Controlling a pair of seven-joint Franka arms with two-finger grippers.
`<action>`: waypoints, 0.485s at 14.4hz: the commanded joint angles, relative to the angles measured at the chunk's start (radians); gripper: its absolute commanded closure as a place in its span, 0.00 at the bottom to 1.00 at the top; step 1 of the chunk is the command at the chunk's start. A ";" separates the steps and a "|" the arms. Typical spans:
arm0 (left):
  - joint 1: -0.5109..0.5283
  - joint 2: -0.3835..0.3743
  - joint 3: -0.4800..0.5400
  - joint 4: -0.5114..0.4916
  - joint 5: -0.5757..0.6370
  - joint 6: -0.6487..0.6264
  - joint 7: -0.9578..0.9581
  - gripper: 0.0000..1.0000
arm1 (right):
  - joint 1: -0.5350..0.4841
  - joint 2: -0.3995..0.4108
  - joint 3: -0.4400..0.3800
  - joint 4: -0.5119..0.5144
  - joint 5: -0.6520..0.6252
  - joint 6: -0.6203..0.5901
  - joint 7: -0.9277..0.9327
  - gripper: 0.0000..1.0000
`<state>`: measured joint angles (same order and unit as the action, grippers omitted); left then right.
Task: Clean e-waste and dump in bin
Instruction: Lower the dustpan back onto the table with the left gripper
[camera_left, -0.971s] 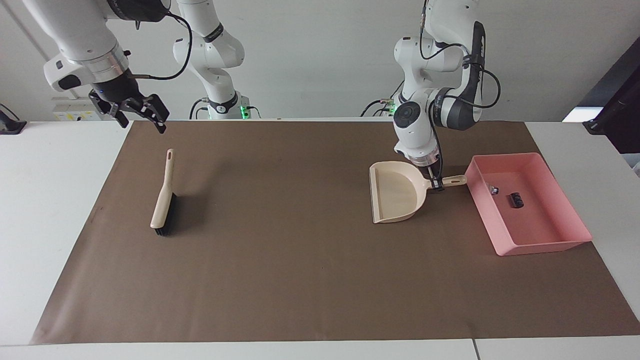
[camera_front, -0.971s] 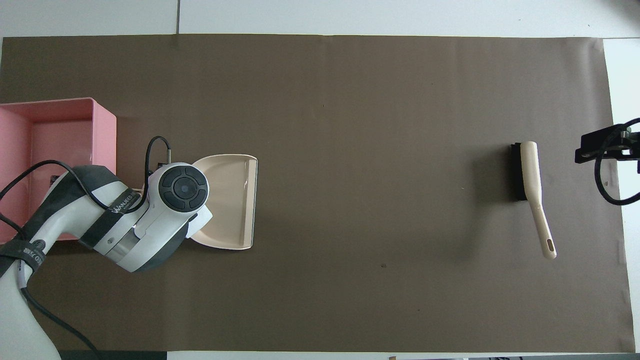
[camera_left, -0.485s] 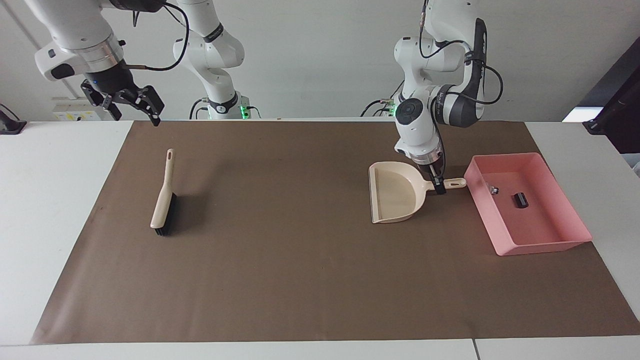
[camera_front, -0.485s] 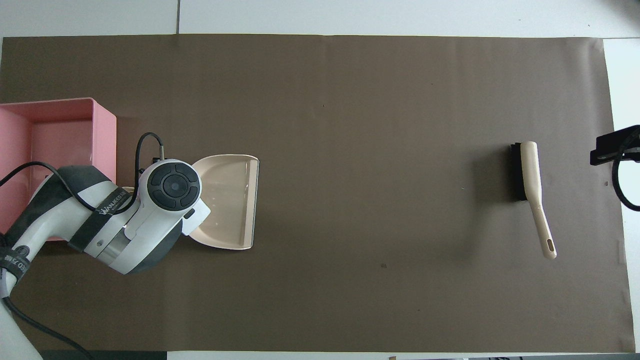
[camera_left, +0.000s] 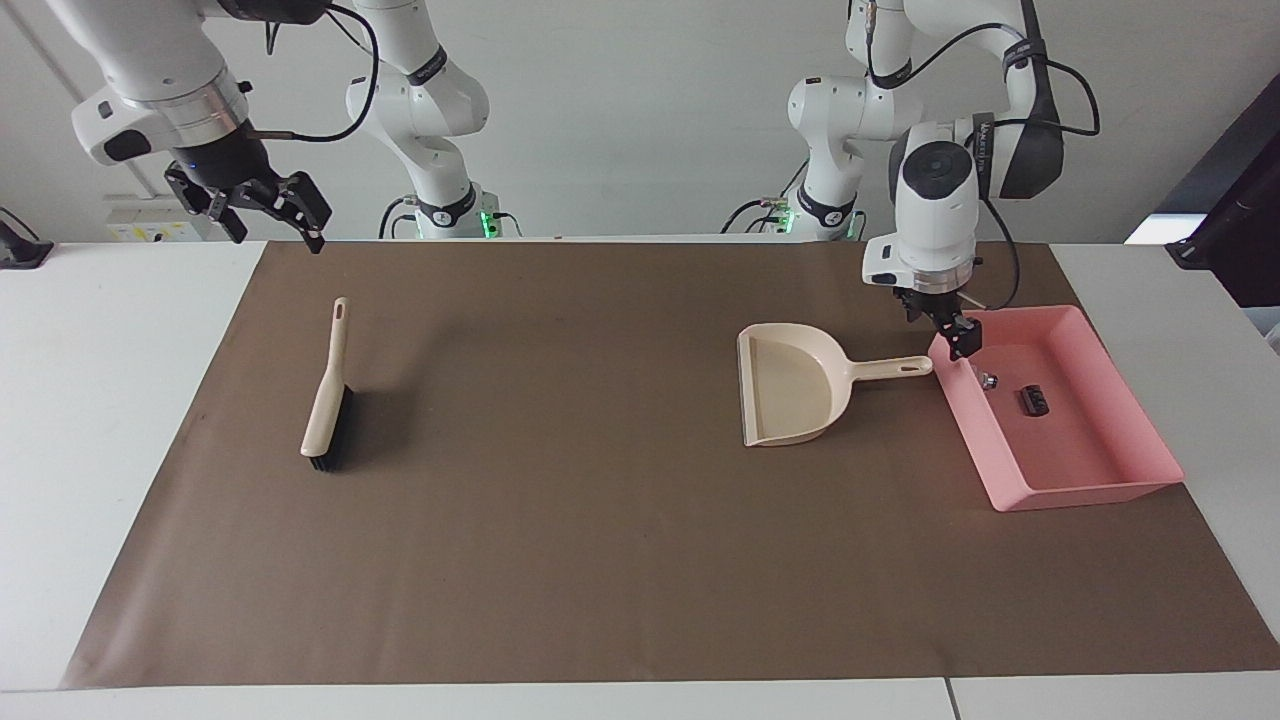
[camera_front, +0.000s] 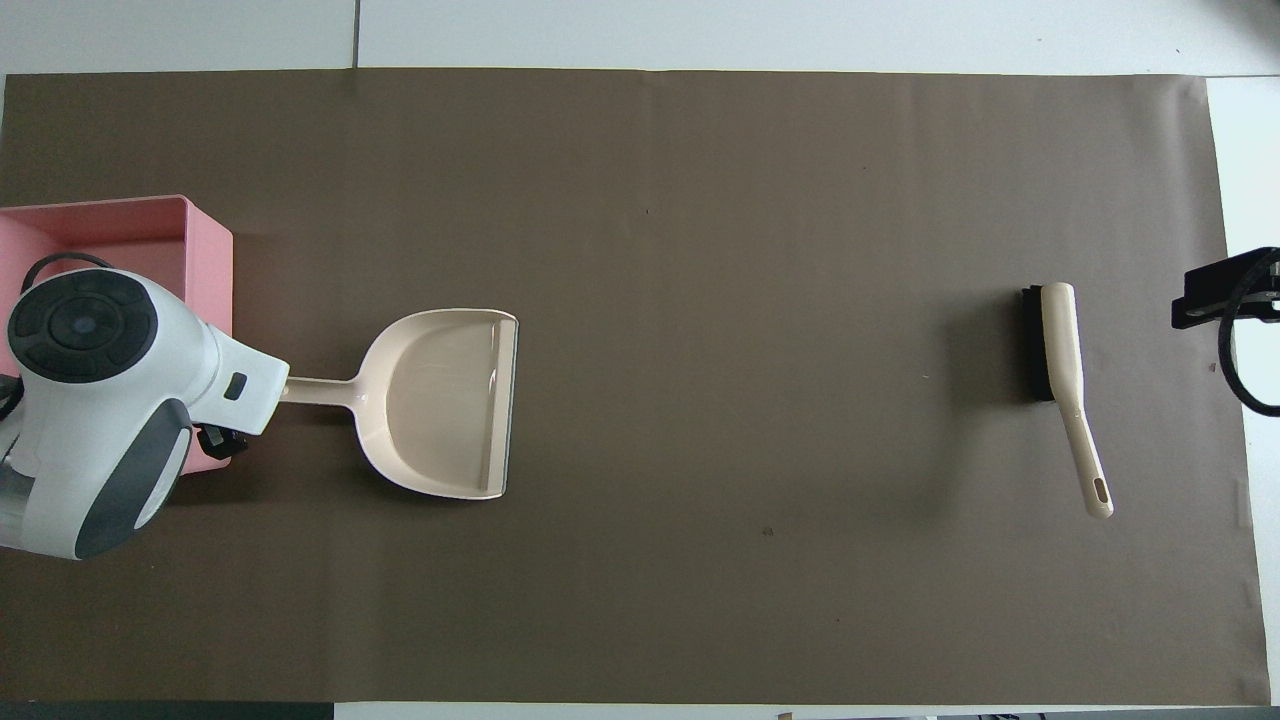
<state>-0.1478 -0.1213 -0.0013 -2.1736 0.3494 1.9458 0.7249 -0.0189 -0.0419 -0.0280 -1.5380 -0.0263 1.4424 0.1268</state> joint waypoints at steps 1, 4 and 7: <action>0.077 0.000 -0.005 0.030 -0.067 -0.031 -0.195 0.02 | -0.004 0.014 0.002 0.016 -0.007 -0.011 -0.024 0.00; 0.102 0.003 -0.003 0.130 -0.165 -0.082 -0.404 0.02 | -0.007 0.040 0.002 0.030 -0.004 -0.022 -0.026 0.00; 0.149 0.031 -0.003 0.314 -0.269 -0.215 -0.475 0.02 | 0.002 0.039 0.002 0.013 0.005 -0.011 0.005 0.00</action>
<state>-0.0309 -0.1204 0.0010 -1.9957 0.1499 1.8348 0.2950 -0.0186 -0.0154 -0.0280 -1.5373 -0.0277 1.4418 0.1259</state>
